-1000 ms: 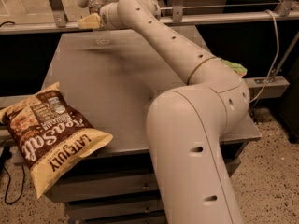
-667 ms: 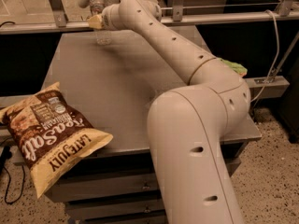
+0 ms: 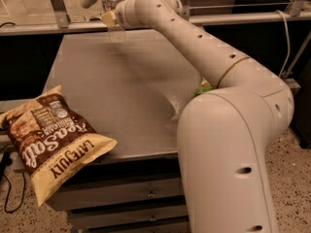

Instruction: Knock water bottle over

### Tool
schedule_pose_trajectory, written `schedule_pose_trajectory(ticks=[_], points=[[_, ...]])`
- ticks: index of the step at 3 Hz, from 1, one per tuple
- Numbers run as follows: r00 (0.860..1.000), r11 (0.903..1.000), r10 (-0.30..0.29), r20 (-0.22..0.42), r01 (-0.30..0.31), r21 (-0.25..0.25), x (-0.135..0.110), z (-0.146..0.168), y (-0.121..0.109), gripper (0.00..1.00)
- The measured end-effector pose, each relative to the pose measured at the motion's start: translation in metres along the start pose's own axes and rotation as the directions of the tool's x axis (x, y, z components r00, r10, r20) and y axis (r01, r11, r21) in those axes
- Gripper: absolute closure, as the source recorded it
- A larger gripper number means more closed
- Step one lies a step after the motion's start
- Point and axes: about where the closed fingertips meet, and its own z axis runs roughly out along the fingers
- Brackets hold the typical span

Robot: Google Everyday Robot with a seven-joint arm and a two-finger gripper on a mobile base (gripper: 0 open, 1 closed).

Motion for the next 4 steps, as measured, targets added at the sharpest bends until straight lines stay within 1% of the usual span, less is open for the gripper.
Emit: schedule_pose_trajectory(ticks=[1, 2, 3, 4], points=[[0.997, 0.9959, -0.076, -0.01, 0.075, -0.051, -0.011, -0.054, 0.006, 1.0], [0.983, 0.9753, -0.178, -0.055, 0.169, -0.143, -0.016, -0.111, 0.017, 1.0], [0.95, 0.9372, -0.289, -0.118, 0.255, -0.238, -0.01, -0.148, 0.028, 1.0], [0.89, 0.889, -0.398, -0.222, 0.314, -0.333, 0.014, -0.171, 0.038, 1.0]])
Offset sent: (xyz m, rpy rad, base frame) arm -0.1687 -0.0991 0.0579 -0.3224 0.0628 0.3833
